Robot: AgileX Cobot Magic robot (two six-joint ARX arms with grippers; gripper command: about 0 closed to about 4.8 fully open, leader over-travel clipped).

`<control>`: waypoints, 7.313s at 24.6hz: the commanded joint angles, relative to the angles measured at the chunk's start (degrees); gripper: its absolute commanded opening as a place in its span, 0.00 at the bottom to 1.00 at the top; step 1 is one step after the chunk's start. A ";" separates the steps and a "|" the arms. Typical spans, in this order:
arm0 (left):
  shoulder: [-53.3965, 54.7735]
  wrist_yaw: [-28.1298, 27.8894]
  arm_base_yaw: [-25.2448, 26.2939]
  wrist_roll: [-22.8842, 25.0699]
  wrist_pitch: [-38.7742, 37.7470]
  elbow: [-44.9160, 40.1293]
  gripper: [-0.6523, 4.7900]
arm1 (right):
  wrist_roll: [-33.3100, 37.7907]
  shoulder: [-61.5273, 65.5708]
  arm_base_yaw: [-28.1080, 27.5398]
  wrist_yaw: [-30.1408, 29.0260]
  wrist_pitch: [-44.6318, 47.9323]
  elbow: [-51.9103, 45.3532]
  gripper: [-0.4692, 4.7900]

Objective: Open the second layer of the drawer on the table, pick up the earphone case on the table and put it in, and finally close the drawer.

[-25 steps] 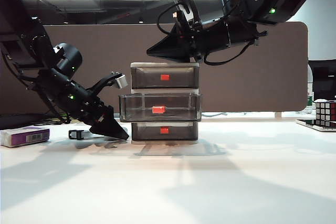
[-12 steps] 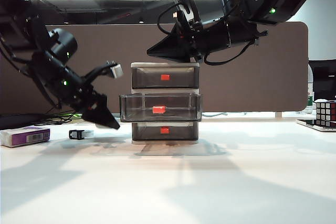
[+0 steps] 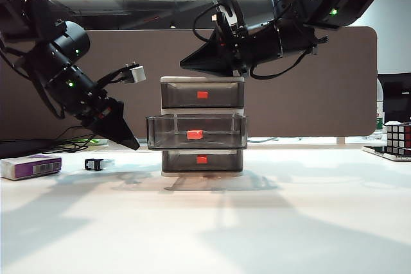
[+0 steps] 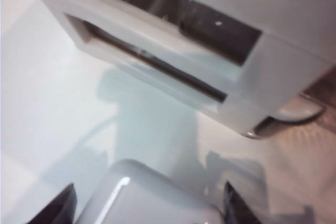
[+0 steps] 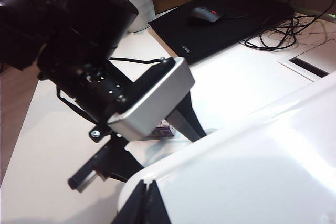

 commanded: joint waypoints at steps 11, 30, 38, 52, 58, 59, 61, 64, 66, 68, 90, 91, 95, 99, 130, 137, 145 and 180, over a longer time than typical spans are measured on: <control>-7.23 3.23 0.15 0.26 -10.16 -0.15 0.51 | 0.66 0.85 -0.09 0.50 -5.51 -0.83 0.08; -14.49 11.15 -3.96 0.26 -17.27 -0.17 0.50 | 0.66 0.85 -0.09 0.50 -6.08 -0.83 0.08; -14.49 10.88 -11.30 0.09 -17.31 -0.17 0.50 | 0.66 0.85 -0.07 0.04 -6.62 -0.83 0.08; -14.45 10.29 -14.49 -4.79 -7.08 -0.17 0.51 | 0.68 0.85 0.11 -2.08 -6.84 -0.83 0.08; -14.34 9.44 -14.51 -5.14 -7.08 -0.17 0.52 | 0.68 0.85 0.11 -2.10 -6.84 -0.83 0.08; -14.34 9.42 -14.49 -5.11 -7.06 -0.17 0.52 | 0.68 0.85 0.11 -2.10 -6.84 -0.83 0.08; -14.34 9.40 -14.49 -5.11 -7.04 -0.17 0.55 | 0.68 0.85 0.11 -2.10 -6.84 -0.83 0.08; -14.34 9.14 -14.49 -5.11 -6.99 -0.17 0.66 | 0.68 0.85 0.26 -2.12 -6.86 -0.83 0.08; -14.34 9.01 -14.49 -5.11 -7.02 -0.17 0.66 | 0.68 0.85 0.37 -2.12 -6.86 -0.83 0.08; -14.34 8.98 -14.49 -5.11 -7.04 -0.17 0.68 | 0.68 0.85 0.48 -2.12 -6.86 -0.83 0.08; -15.76 7.19 -14.51 -3.72 -17.51 -0.15 0.48 | 0.68 0.85 0.66 -2.08 -6.97 -0.83 0.08; -16.24 8.44 -14.64 -2.12 -20.46 -0.15 0.32 | 0.66 0.85 0.66 -2.08 -6.97 -0.83 0.08; -16.57 14.95 -14.97 3.02 -28.44 -0.20 0.11 | 0.66 0.85 0.66 -2.03 -6.97 -0.83 0.08; -16.48 12.96 -15.78 4.39 -29.46 -1.42 0.11 | 0.66 0.85 0.72 -1.99 -6.99 -0.85 0.08; -12.31 -8.13 -18.08 -8.90 17.31 -14.21 0.11 | 0.61 0.85 0.94 -1.64 -7.87 -0.85 0.08; -12.31 -19.98 -19.65 -14.27 32.37 -22.08 0.11 | 0.24 0.85 0.94 -1.62 -7.87 -0.85 0.08; -12.33 -25.46 -20.24 -16.63 41.24 -23.89 0.11 | -0.66 0.85 0.94 -0.55 -8.07 -0.85 0.08; -85.94 -47.34 -32.37 -34.64 27.47 -61.53 0.11 | -6.75 -38.71 -0.87 17.57 -14.29 -21.92 0.08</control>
